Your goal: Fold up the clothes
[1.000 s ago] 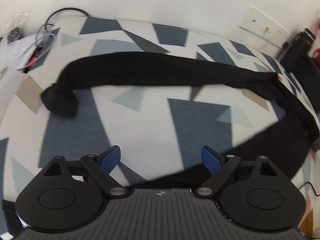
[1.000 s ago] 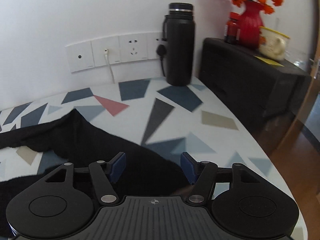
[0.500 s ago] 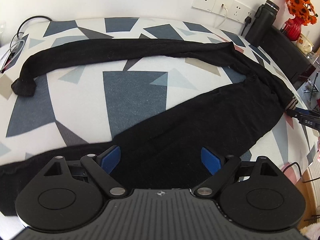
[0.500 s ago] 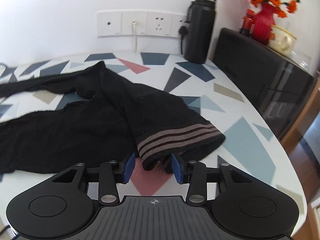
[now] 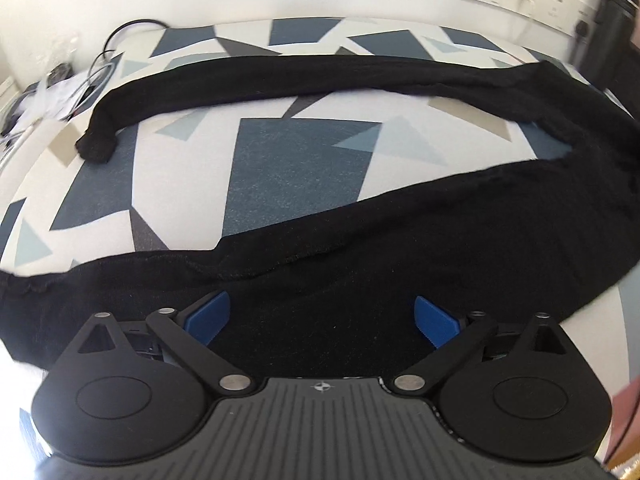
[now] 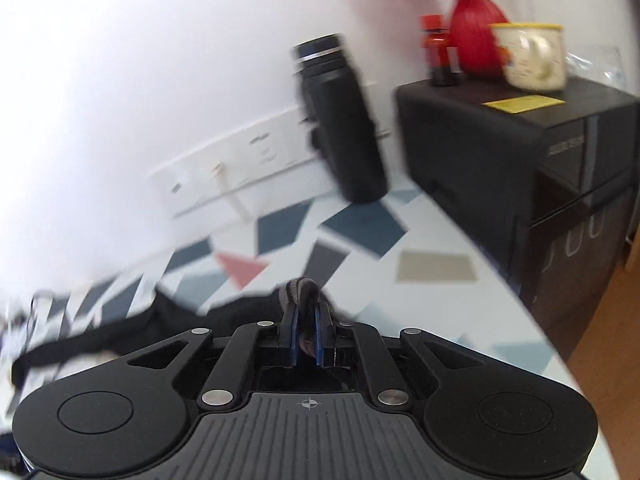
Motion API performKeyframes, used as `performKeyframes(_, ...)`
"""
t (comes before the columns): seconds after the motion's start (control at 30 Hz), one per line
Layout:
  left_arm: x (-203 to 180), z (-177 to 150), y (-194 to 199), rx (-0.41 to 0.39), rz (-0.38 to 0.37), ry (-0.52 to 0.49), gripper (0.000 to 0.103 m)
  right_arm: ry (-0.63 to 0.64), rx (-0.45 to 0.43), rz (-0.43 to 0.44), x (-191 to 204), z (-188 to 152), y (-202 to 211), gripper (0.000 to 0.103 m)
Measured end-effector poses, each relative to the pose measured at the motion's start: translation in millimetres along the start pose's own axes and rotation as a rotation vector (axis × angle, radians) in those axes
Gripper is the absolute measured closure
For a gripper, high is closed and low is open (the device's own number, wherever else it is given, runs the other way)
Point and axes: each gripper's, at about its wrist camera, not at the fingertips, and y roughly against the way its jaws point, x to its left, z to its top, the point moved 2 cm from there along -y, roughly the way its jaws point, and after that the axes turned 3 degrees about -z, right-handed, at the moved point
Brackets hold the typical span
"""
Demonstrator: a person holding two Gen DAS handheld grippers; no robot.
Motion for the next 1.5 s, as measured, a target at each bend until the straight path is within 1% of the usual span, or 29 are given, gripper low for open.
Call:
performKeyframes(0.1, -5, 3, -2, 0.006, 0.033, 0.053, 0.0, -0.018, -0.032, -0.084, -32, 19, -30, 0.088)
performKeyframes(0.17, -7, 5, -2, 0.011, 0.05, 0.081, 0.0, 0.008, -0.027, -0.097, -41, 26, -43, 0.088)
performKeyframes(0.23, -9, 4, -2, 0.014, 0.066, 0.107, 0.0, 0.089, -0.007, -0.05, -42, 25, -49, 0.083)
performKeyframes(0.27, -9, 3, -1, 0.013, 0.075, 0.12, 0.0, 0.135, 0.013, -0.017, -40, 22, -50, 0.073)
performKeyframes(0.3, -10, 2, -1, 0.011, 0.08, 0.131, 0.0, 0.181, 0.032, 0.016, -37, 19, -51, 0.068)
performKeyframes(0.37, -11, 0, 0, 0.007, 0.093, 0.152, 0.0, 0.267, 0.086, 0.086, -29, 8, -51, 0.065)
performKeyframes(0.4, -11, 0, 0, 0.006, 0.096, 0.156, 0.0, 0.309, 0.111, 0.108, -25, 1, -51, 0.062)
performKeyframes(0.53, -10, 0, 1, 0.004, 0.097, 0.159, 0.0, 0.417, 0.131, 0.1, -18, -20, -41, 0.061)
performKeyframes(0.57, -10, 0, 0, 0.006, 0.096, 0.157, 0.0, 0.42, 0.13, 0.097, -19, -22, -38, 0.059)
performKeyframes(0.6, -9, 0, 0, 0.008, 0.095, 0.155, 0.0, 0.415, 0.131, 0.09, -21, -23, -35, 0.053)
performKeyframes(0.63, -9, 1, 0, 0.015, 0.093, 0.151, 0.0, 0.411, 0.133, 0.084, -22, -24, -32, 0.05)
performKeyframes(0.77, -2, 5, -1, 0.049, 0.093, 0.153, 0.0, 0.284, 0.18, 0.056, -34, -27, -23, 0.05)
performKeyframes(0.8, 0, 5, -1, 0.052, 0.094, 0.156, 0.0, 0.226, 0.186, 0.057, -39, -26, -23, 0.05)
performKeyframes(0.83, 1, 5, -1, 0.054, 0.095, 0.158, 0.0, 0.153, 0.189, 0.066, -46, -25, -23, 0.05)
performKeyframes(0.87, 3, 5, -1, 0.058, 0.095, 0.158, 0.0, 0.052, 0.192, 0.086, -54, -22, -24, 0.054)
performKeyframes(0.9, 5, 5, -1, 0.061, 0.095, 0.157, 0.0, -0.075, 0.194, 0.115, -63, -19, -25, 0.057)
performKeyframes(0.97, 8, 5, -1, 0.067, 0.093, 0.154, 0.0, -0.307, 0.195, 0.152, -79, -14, -26, 0.057)
performKeyframes(1.0, 10, 5, 0, 0.069, 0.091, 0.152, 0.0, -0.395, 0.199, 0.157, -83, -13, -27, 0.058)
performKeyframes(1.07, 14, 3, 1, 0.066, 0.086, 0.145, 0.0, -0.527, 0.218, 0.15, -89, -13, -26, 0.06)
performKeyframes(1.17, 20, -1, 3, 0.049, 0.074, 0.127, 0.0, -0.624, 0.27, 0.119, -90, -21, -31, 0.061)
performKeyframes(1.23, 24, -4, 4, 0.039, 0.065, 0.11, 0.0, -0.651, 0.301, 0.065, -88, -27, -37, 0.062)
performKeyframes(1.33, 31, -5, 6, 0.035, 0.045, 0.077, 0.0, -0.674, 0.296, 0.053, -79, -33, -49, 0.066)
performKeyframes(1.4, 36, -5, 6, 0.039, 0.029, 0.05, 0.0, -0.671, 0.278, 0.026, -73, -34, -52, 0.099)
performKeyframes(1.47, 42, -4, 6, 0.049, 0.01, 0.021, 0.0, -0.669, 0.245, 0.013, -64, -29, -45, 0.099)
performKeyframes(1.5, 44, -4, 6, 0.052, 0.002, 0.009, 0.0, -0.66, 0.209, 0.037, -58, -24, -35, 0.099)
